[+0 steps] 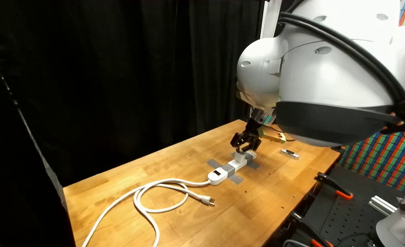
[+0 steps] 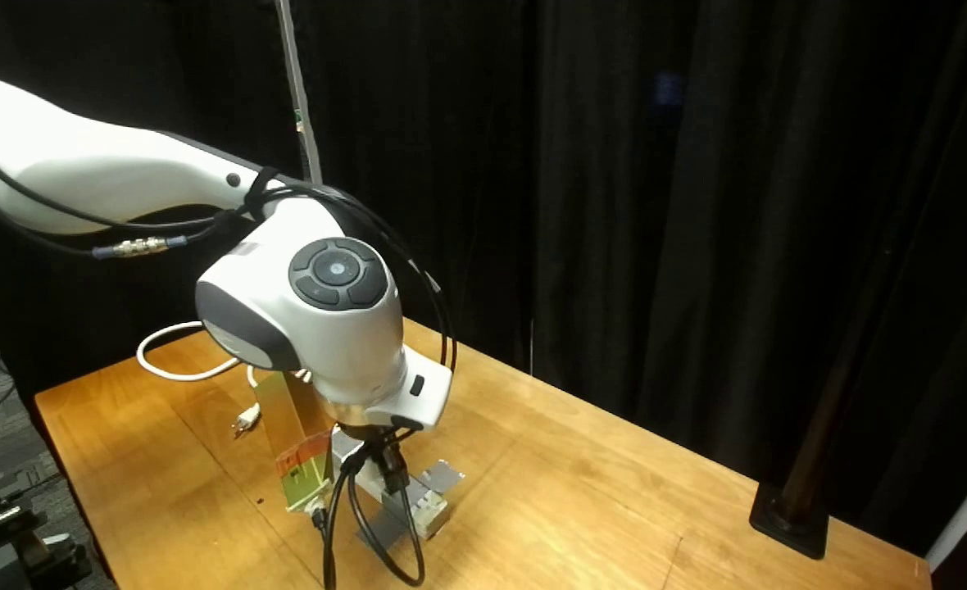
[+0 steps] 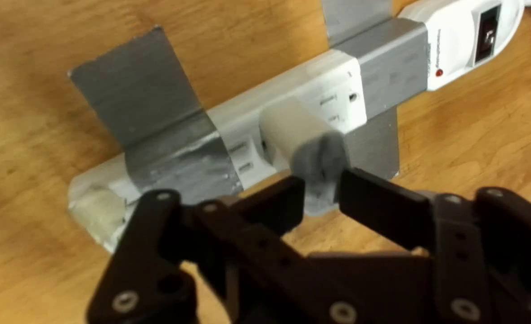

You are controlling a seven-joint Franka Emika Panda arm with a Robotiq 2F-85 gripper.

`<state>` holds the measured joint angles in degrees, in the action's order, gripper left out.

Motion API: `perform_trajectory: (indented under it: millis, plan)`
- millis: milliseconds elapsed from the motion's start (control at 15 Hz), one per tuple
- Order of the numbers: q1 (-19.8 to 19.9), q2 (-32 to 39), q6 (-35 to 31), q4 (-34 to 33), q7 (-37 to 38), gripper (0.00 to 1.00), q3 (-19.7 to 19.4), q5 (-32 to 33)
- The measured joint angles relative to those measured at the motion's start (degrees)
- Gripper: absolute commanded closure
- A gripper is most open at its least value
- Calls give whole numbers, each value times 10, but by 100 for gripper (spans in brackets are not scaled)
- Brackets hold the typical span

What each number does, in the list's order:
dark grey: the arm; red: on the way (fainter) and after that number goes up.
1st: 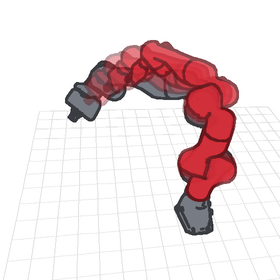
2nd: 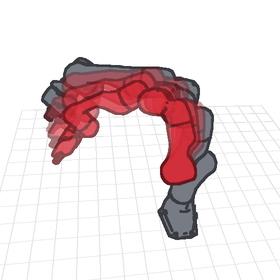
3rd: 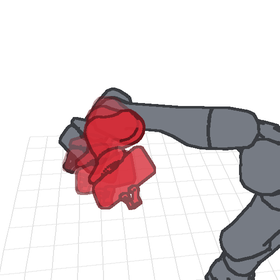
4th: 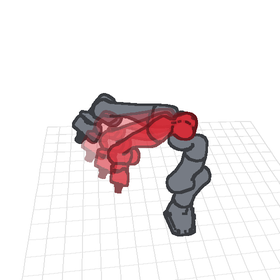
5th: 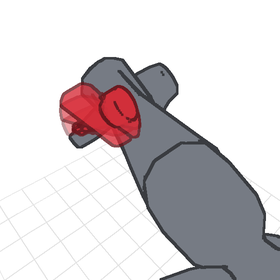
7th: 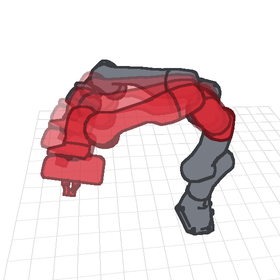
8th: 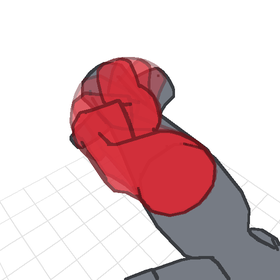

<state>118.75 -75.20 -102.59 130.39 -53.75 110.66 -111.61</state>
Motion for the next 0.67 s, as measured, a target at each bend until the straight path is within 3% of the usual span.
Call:
perform_trajectory:
  millis: [133, 333, 667]
  plan:
    - [0, -11, -2, -1, -17, 20, 22, -16]
    - [0, -13, -2, -5, -40, 0, 25, -35]
    - [-1, -13, -2, -31, -43, 0, 12, -42]
